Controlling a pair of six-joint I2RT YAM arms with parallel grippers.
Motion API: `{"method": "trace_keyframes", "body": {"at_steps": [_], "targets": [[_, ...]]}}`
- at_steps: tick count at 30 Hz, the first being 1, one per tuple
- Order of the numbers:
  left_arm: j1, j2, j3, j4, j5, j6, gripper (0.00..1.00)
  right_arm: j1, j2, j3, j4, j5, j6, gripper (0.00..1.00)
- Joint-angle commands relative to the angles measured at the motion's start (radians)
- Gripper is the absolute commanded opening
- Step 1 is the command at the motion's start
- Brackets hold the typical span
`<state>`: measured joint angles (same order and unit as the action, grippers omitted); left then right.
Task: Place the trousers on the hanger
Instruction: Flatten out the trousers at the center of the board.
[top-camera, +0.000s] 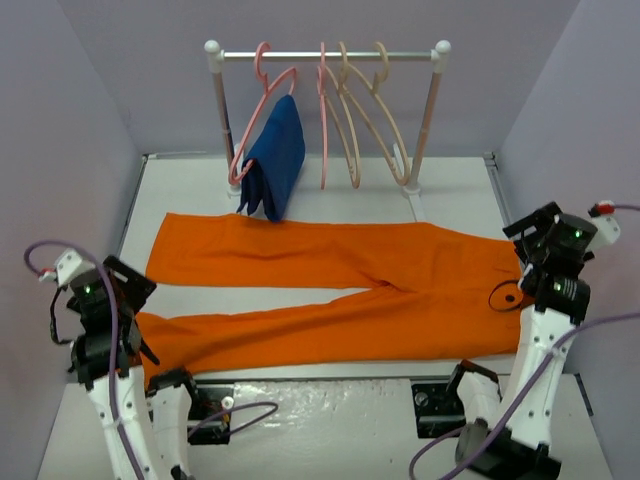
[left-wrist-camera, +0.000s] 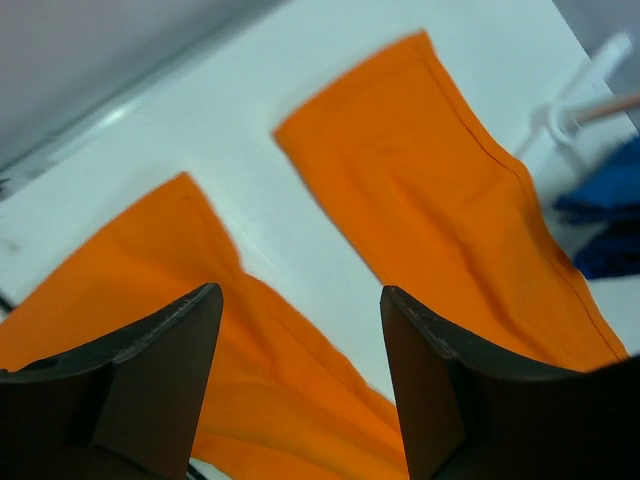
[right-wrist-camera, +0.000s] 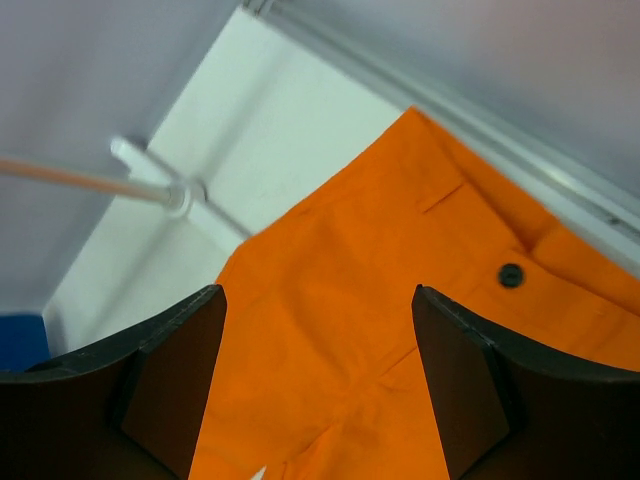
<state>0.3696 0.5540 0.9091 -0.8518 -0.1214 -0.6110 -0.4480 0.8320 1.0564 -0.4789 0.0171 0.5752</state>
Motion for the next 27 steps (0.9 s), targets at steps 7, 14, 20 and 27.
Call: {"method": "trace_keyframes", "body": {"at_steps": [7,14,20,27], "targets": [[-0.285,0.482,0.036,0.334,0.210,0.040,0.61,0.250,0.332,-0.142,0.244,-0.046,-0.075,0.71],[-0.344,0.909,0.088,0.452,0.140,-0.100,0.61,0.265,0.580,-0.189,0.391,-0.012,-0.074,0.71],[-0.311,1.093,0.042,0.501,0.105,-0.207,0.61,0.242,0.786,-0.212,0.474,-0.007,-0.046,0.71],[-0.178,1.039,-0.137,0.554,0.112,-0.310,0.59,0.183,1.002,-0.140,0.562,-0.067,-0.021,0.72]]}}
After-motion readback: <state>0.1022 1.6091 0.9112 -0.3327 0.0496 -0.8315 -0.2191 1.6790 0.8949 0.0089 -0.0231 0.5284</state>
